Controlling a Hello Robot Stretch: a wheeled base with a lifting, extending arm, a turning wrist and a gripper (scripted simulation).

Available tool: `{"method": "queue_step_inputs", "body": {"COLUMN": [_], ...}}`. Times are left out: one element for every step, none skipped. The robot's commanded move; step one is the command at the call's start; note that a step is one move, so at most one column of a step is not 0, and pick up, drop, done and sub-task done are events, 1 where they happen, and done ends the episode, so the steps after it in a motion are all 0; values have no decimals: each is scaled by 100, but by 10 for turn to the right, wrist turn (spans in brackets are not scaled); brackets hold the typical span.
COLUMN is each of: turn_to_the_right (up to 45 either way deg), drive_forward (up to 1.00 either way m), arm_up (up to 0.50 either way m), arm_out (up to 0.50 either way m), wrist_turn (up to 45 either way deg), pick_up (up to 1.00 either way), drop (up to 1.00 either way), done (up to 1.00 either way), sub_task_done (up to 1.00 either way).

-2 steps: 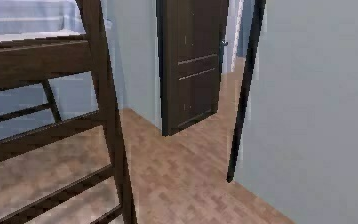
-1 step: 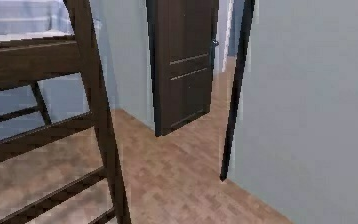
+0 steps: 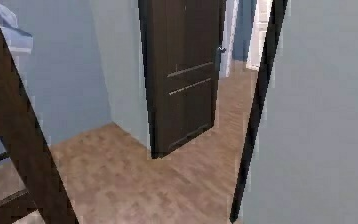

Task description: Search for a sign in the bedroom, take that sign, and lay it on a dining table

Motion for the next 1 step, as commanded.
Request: {"method": "queue_step_inputs", "body": {"turn_to_the_right": [90], "drive_forward": [0], "arm_up": [0], "arm_out": [0], "wrist_turn": [0], "pick_up": [0], "drop": [0], "done": [0], "sub_task_done": [0]}}
